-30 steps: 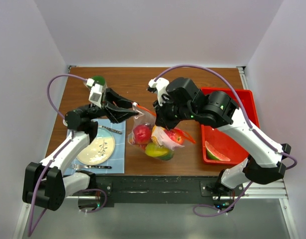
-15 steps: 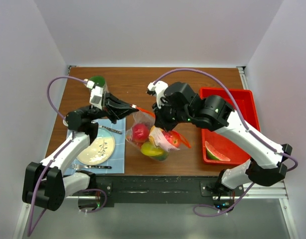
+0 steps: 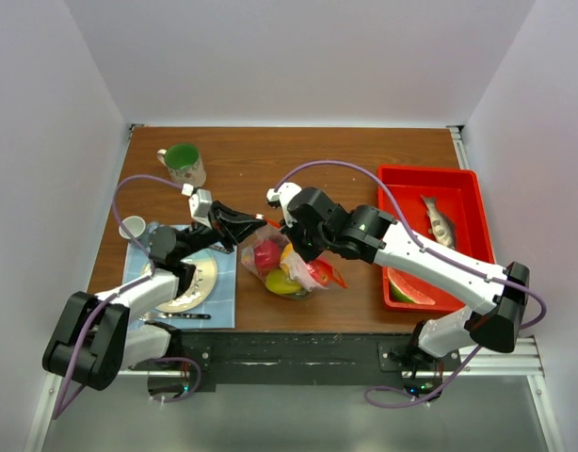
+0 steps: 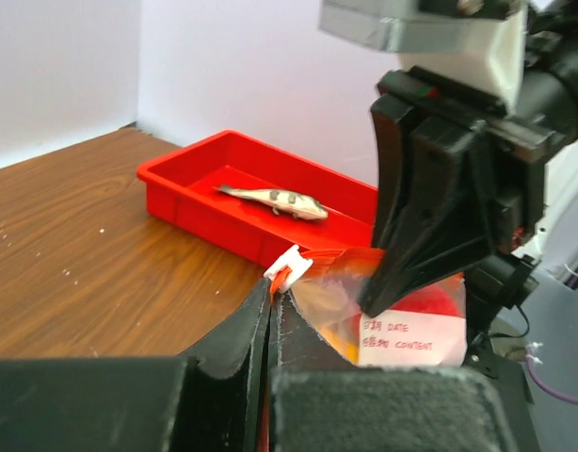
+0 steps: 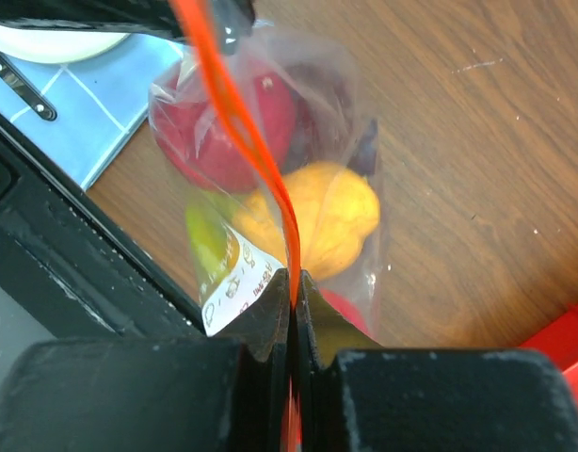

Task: Place the food in the zip-top bag and seal the zipper
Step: Adjust the zipper food storage bag at the center of the board, then zip the zipper food storage bag at the center of the board.

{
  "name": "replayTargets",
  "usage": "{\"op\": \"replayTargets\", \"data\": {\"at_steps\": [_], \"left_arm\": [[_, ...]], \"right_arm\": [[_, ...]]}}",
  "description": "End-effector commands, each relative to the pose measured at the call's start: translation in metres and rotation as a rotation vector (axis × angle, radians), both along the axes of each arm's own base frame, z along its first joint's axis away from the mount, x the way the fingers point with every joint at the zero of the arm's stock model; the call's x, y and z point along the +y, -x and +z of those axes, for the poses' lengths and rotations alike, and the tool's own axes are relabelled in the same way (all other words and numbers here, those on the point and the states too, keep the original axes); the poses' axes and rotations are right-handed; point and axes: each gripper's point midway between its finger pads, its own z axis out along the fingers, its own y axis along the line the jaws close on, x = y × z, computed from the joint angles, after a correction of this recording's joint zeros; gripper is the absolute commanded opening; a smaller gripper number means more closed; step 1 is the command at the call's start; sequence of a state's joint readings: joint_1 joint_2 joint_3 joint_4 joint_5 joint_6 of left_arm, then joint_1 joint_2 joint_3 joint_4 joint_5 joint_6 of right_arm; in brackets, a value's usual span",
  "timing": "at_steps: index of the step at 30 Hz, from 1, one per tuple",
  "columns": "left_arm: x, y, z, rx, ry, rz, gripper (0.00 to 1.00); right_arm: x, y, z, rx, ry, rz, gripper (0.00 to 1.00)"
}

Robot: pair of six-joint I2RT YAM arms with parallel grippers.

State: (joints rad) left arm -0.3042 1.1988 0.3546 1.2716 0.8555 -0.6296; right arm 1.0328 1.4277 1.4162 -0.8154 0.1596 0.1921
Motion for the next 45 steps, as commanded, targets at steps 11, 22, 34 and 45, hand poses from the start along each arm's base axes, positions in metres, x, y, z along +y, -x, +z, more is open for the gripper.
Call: {"op": "replayTargets", "data": {"at_steps": [11, 22, 34, 45], "left_arm": [[0.009, 0.027, 0.023, -0.203, 0.099, 0.010, 0.00], [0.009, 0.035, 0.031, -0.230, 0.109, -0.015, 0.00], [0.007, 0.044, 0.035, -0.237, 0.107, -0.064, 0.00], [0.007, 0.048, 0.042, -0.246, 0.121, -0.081, 0.00]], "right_arm": [[0.025, -0.007, 0.026, -0.083, -0.075, 0.119, 0.39], [0.057, -0.016, 0.074, -0.155, -0.158, 0.221, 0.52], [0.081, -0.030, 0.070, -0.188, -0.116, 0.303, 0.49], [0.083, -0.036, 0.064, -0.189, -0.101, 0.297, 0.29]]}}
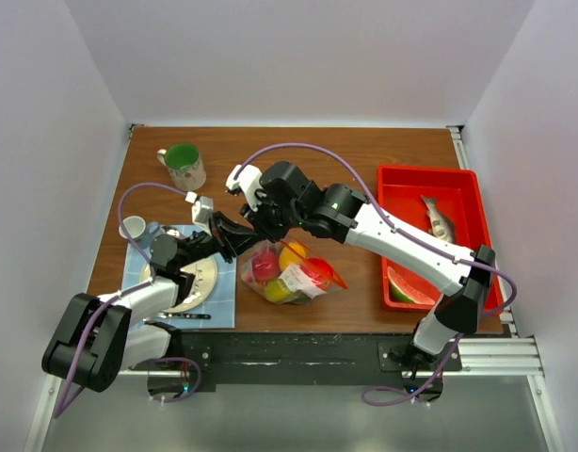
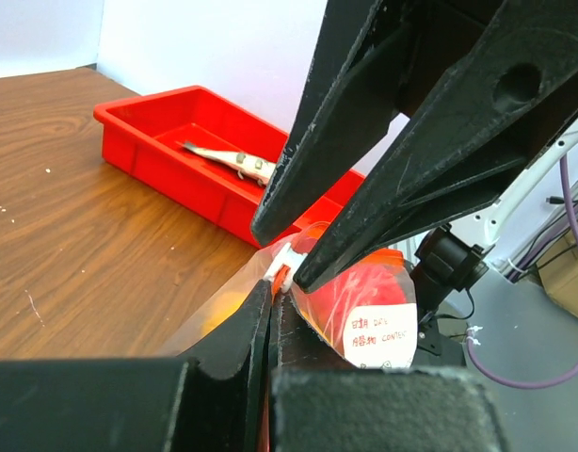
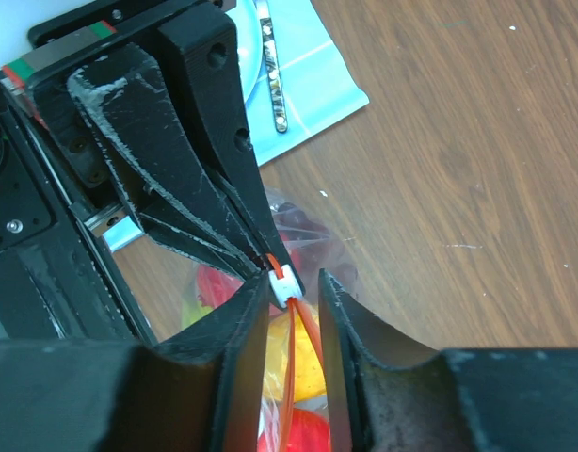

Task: Place the food in the zip-top bag and seal the zipper
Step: Zip the zipper food storage bag at the center of the board.

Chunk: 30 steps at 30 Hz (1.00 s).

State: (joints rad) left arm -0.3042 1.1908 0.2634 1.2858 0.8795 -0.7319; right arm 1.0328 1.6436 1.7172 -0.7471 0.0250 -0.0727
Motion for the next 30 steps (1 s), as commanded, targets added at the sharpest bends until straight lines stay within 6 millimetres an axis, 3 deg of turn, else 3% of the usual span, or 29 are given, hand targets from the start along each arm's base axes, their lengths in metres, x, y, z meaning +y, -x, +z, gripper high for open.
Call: {"op": "replayTargets", "data": {"at_steps": [1, 11, 19, 24, 30], "left_arm": [[0.006, 0.029, 0.071, -0.398, 0.125, -0.026, 0.00], [0.006, 0.029, 0.073, -0.391, 0.139, -0.026, 0.00], [0.010, 0.029, 0.076, -0.383, 0.164, -0.003, 0.00], [0.021, 0.022, 0.079, -0.357, 0.206, 0.062, 0.00], [0.021, 0.022, 0.077, -0.344, 0.214, 0.048, 0.00]], "right_arm": [[0.006, -0.004, 0.020, -0.036, -0.044, 0.019, 0.29], [0.004, -0.005, 0.013, -0.022, -0.039, 0.012, 0.31], [-0.004, -0.011, 0.008, -0.019, -0.017, -0.025, 0.17], [-0.018, -0.015, 0.005, -0.011, -0.008, -0.067, 0.15], [-0.020, -0.015, -0.002, 0.009, -0.015, -0.072, 0.14]]}}
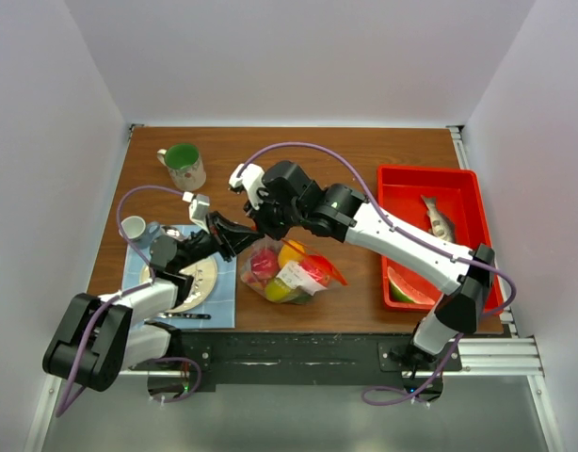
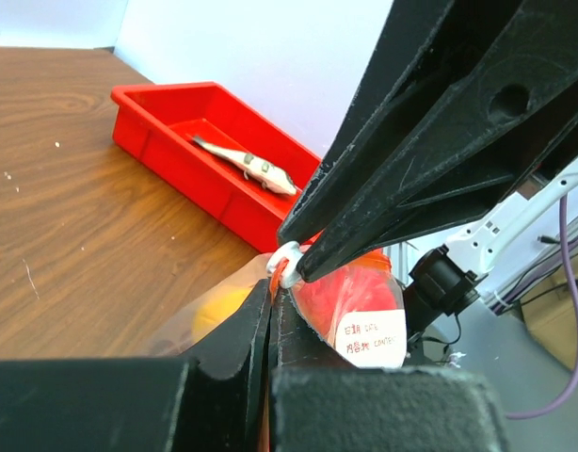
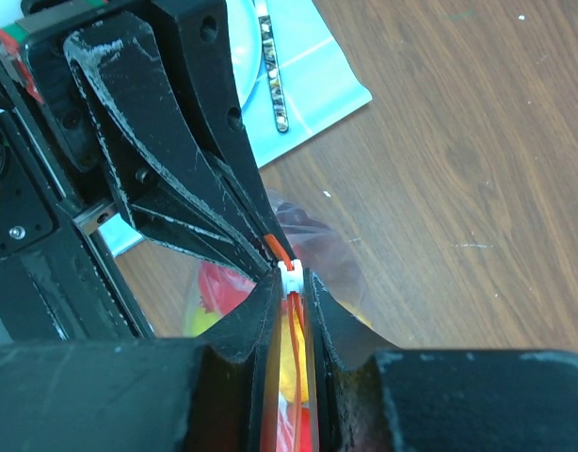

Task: Place the food in the zip-top bag and seal the zipper
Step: Zip the zipper food storage bag at the center of the board.

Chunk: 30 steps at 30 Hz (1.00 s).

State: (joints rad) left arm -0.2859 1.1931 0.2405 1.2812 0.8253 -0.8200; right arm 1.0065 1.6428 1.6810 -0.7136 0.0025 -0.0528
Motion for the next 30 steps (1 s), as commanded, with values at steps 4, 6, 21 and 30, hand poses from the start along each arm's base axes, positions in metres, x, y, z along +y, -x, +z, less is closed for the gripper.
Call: {"op": "replayTargets", "data": {"at_steps": [4, 6, 21, 30], "left_arm": [[0.018, 0.027, 0.084, -0.456, 0.169, 0.039, 0.00], [0.022, 0.022, 0.086, -0.450, 0.177, 0.067, 0.00], [0.065, -0.050, 0.079, -0.256, 0.164, 0.492, 0.00], [0.079, -0.081, 0.069, -0.138, 0.135, 0.621, 0.00]], "right_arm": [[-0.030, -0.013, 0.006, -0.031, 0.025, -0.095, 0.13], [-0.039, -0.017, 0.008, -0.027, 0.015, -0.120, 0.13], [-0.096, -0.007, 0.003, 0.003, -0.002, -0.287, 0.13], [-0.126, 0.005, -0.005, 0.029, -0.001, -0.365, 0.13]]}}
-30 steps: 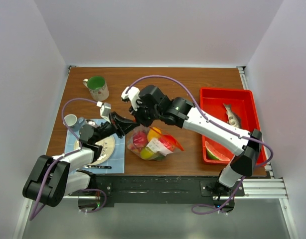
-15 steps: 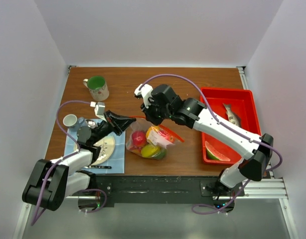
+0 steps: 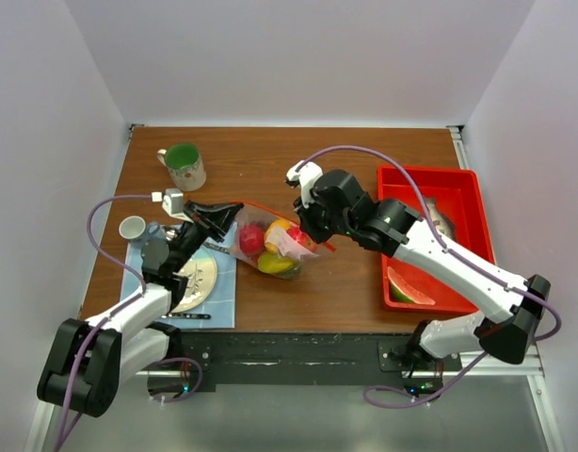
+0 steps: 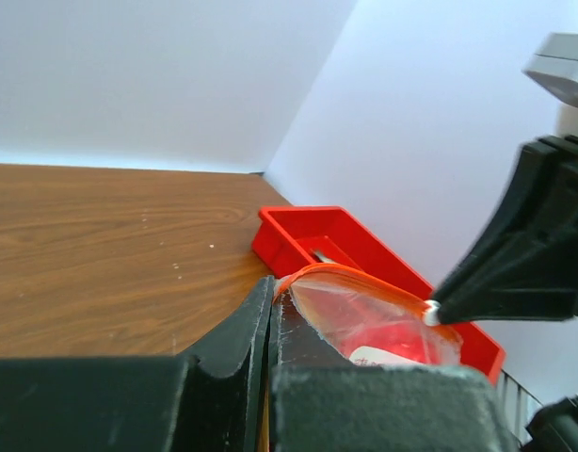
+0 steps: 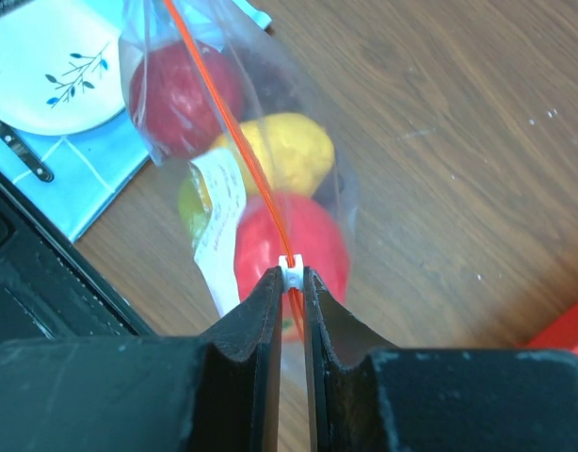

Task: Place the food in the zip-top bag and seal the zipper
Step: Zip the zipper food storage bag at the center of the board.

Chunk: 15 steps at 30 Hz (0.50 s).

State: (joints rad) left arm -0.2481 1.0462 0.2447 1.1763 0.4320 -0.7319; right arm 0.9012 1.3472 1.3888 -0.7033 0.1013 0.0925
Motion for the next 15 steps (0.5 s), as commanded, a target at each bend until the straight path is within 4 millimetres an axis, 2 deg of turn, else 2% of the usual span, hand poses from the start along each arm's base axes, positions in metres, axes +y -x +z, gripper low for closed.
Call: {"op": "replayTargets", "data": {"at_steps": [1, 9, 15], "left_arm": [[0.031, -0.031, 0.030, -0.044, 0.038, 0.213, 0.00], [0.038, -0.052, 0.024, 0.025, 0.033, 0.280, 0.00], [0.033, -0.062, 0.028, 0.048, 0.034, 0.264, 0.00]], "right_arm": [[-0.036, 0.007, 0.001, 0.001, 0.037, -0.100, 0.13], [-0.063, 0.017, -0.007, 0.014, 0.042, -0.171, 0.13], [-0.082, 0.022, 0.001, 0.004, 0.023, -0.217, 0.14]]}}
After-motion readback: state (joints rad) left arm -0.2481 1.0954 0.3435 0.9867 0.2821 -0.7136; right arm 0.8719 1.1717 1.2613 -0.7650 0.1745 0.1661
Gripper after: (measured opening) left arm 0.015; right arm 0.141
